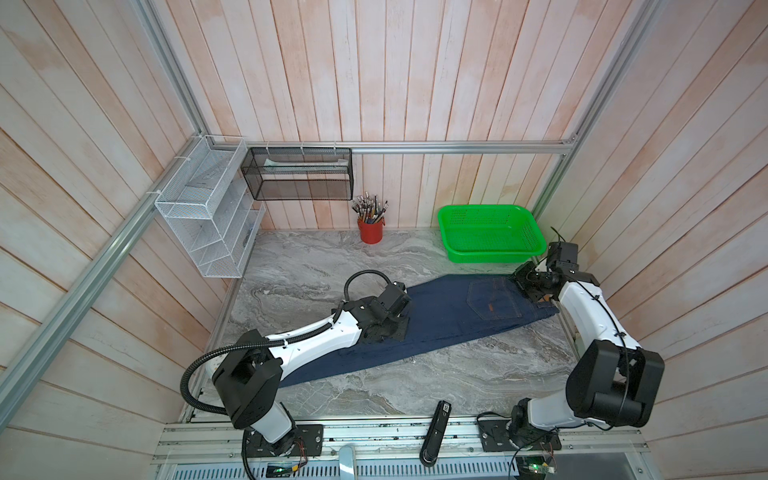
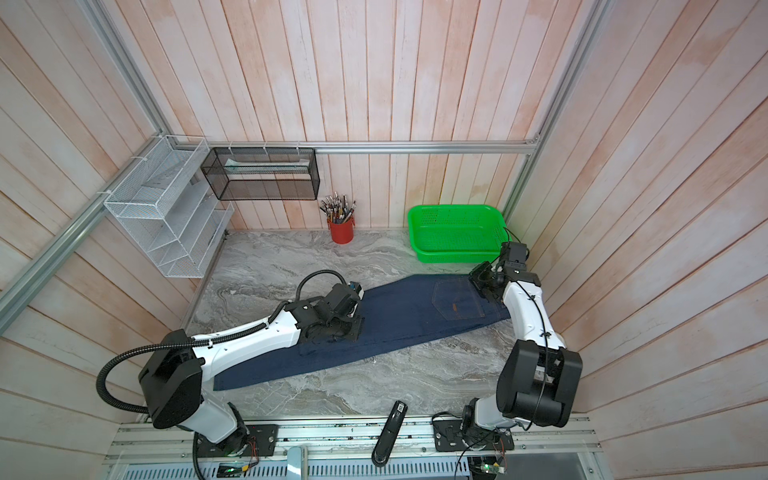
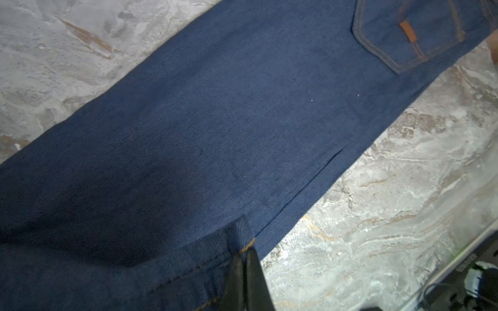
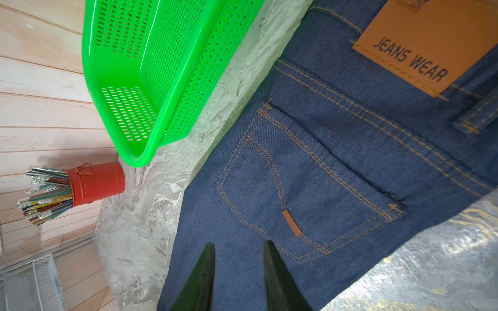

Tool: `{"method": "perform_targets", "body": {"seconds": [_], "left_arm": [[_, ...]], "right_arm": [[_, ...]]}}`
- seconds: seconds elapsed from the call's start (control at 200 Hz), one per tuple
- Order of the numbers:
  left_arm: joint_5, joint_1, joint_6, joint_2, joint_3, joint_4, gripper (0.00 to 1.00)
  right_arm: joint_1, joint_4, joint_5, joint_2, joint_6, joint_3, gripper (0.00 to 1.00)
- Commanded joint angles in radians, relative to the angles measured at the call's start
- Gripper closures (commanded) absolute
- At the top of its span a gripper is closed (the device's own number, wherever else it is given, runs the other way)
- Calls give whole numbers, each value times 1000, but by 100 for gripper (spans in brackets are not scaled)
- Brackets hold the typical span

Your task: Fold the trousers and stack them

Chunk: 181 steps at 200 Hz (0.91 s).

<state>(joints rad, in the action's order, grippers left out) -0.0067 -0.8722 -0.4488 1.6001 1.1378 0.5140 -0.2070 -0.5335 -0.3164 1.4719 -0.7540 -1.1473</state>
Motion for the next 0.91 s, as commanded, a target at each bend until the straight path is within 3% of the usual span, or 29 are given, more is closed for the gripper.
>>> {"method": "perform_targets", "body": {"seconds": [0.0,0.145,0.25,0.38,0.54,0.625,0.735,0.9], "left_arm": [[82,0,66,-4,20,-2,100],[119,-14,88,33,74,6,100],[140,-16,112,70,197,-5,100],[169,-7,194,172,508,49,100],[289,-7,249,426,1006,207,100],[323,-4,231,517,1143,234,100],[330,14,187,533,1106,210,100],[225,32,125,389,786,90,100]], "right_arm": [[23,28,-25,15,19,16,69],[41,31,-27,36,16,1,69],[39,22,-19,41,21,-23,68],[38,-13,4,44,36,-70,68],[22,-34,14,36,42,-97,69],[9,-40,12,31,47,-98,69],[1,-47,11,28,56,-101,69],[-2,-37,0,35,59,-94,69]]}}
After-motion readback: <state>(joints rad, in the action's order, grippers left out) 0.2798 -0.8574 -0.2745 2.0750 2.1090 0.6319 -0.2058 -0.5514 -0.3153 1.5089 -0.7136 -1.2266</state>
